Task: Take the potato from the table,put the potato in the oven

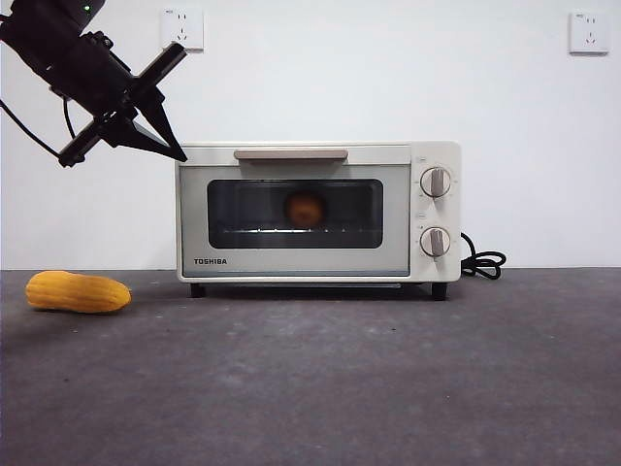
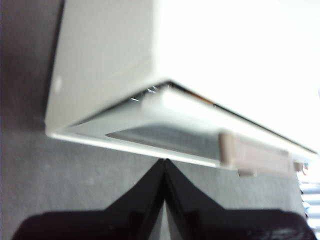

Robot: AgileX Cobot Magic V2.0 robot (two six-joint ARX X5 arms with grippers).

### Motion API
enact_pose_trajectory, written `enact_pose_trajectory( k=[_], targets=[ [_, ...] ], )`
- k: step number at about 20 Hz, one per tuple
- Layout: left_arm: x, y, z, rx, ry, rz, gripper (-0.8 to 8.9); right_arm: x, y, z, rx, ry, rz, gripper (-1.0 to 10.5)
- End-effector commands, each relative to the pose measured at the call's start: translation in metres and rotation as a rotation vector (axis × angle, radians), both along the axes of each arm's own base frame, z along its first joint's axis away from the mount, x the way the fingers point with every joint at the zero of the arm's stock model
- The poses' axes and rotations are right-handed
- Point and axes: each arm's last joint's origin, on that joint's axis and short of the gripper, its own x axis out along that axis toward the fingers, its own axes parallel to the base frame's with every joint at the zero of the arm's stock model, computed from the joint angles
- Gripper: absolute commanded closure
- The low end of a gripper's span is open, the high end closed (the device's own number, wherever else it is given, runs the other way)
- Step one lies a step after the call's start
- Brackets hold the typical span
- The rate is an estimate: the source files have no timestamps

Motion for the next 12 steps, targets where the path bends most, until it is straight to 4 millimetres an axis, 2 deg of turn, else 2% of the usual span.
enact_pose_trajectory(
  k=[1, 5, 12],
  targets=[
    [0.0028, -0.0004, 0.0017, -0.001, -0.036, 0.009, 8.19, -0.0001, -0.0001, -0.0027, -0.009, 0.023, -0.005, 9.5],
    [0.0034, -0.0007, 0.0028, 0.001, -0.053, 0.003, 8.19, -0.0001, -0.0001, -0.0027, -0.01, 0.023, -0.005, 9.5],
    [-0.0063, -0.0067, -0.0018, 0.087, -0.019, -0.12, 8.19, 0.0004, 0.0004, -0.0034, -0.016, 0.024, -0.003, 9.5]
  ],
)
